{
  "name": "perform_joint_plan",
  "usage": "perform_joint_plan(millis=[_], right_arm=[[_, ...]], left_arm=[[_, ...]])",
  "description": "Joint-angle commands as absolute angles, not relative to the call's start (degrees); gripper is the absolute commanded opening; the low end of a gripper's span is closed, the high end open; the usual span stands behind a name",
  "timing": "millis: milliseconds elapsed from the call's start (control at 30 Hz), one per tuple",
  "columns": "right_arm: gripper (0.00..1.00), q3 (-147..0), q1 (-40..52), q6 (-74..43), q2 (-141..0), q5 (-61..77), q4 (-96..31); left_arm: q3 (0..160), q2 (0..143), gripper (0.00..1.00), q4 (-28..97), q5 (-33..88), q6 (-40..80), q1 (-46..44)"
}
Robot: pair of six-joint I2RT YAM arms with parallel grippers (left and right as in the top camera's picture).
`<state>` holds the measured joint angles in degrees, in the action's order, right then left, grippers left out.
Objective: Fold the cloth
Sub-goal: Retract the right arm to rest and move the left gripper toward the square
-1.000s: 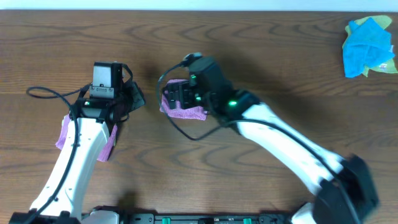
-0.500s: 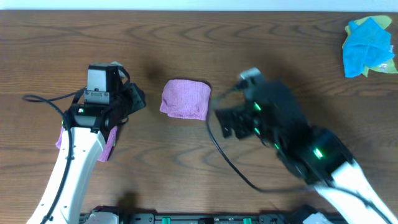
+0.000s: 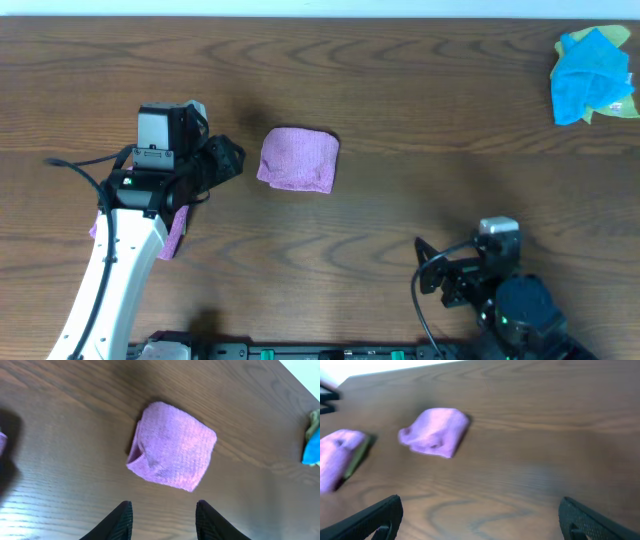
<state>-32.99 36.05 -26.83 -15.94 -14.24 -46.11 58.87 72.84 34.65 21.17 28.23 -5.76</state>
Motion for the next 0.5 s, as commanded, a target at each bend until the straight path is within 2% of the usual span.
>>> perform_joint_plan(millis=[0, 233, 467], right_arm=[[0.99, -29.28, 35.64, -30.06, -11.99, -23.62, -46.39], [0.99, -28.05, 35.64, -31.48, -11.14, -41.04, -46.52], [0.99, -28.05, 35.64, -31.44, -11.14, -43.27, -46.81]], left_arm=[[60.27, 72.05, 0.43, 34.94, 25.36, 28.93, -5.54], [60.27, 68.45, 0.47, 36.49, 28.25, 30.48, -5.52], [60.14, 61.3, 0.52, 42.59, 30.15, 32.18, -1.1]])
